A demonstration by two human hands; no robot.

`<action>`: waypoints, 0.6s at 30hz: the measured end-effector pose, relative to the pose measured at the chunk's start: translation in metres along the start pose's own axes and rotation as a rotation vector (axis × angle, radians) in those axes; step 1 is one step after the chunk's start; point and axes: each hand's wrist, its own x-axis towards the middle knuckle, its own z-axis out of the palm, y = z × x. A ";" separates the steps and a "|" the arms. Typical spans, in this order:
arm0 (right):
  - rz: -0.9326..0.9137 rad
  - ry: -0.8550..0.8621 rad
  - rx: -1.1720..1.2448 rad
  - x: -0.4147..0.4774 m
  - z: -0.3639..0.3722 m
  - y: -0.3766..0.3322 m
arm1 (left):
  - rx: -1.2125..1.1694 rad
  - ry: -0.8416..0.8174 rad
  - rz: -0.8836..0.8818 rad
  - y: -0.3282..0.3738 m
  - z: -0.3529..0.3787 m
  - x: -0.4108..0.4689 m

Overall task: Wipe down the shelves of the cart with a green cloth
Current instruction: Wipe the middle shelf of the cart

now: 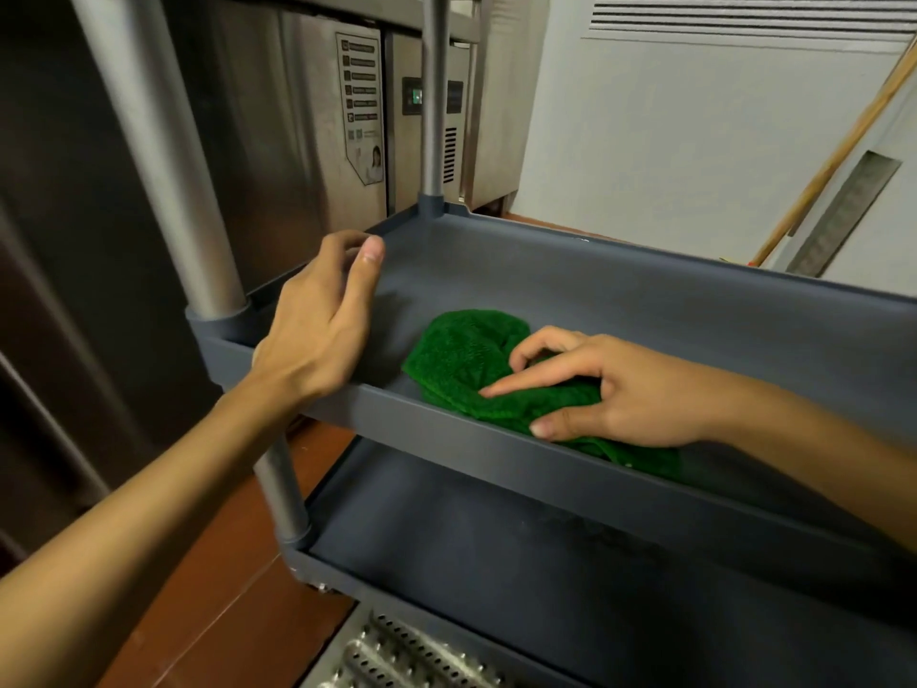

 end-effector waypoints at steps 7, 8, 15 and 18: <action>-0.034 -0.005 0.010 0.052 0.012 -0.016 | -0.176 0.186 -0.089 -0.004 0.000 0.001; -0.041 -0.007 0.006 0.061 0.013 -0.019 | -0.212 0.223 -0.081 -0.006 -0.001 0.001; -0.060 0.022 -0.022 0.128 0.026 -0.043 | -0.566 0.419 0.028 -0.010 -0.004 -0.001; -0.078 0.020 -0.011 0.145 0.026 -0.048 | -0.564 0.483 0.094 -0.012 -0.004 -0.002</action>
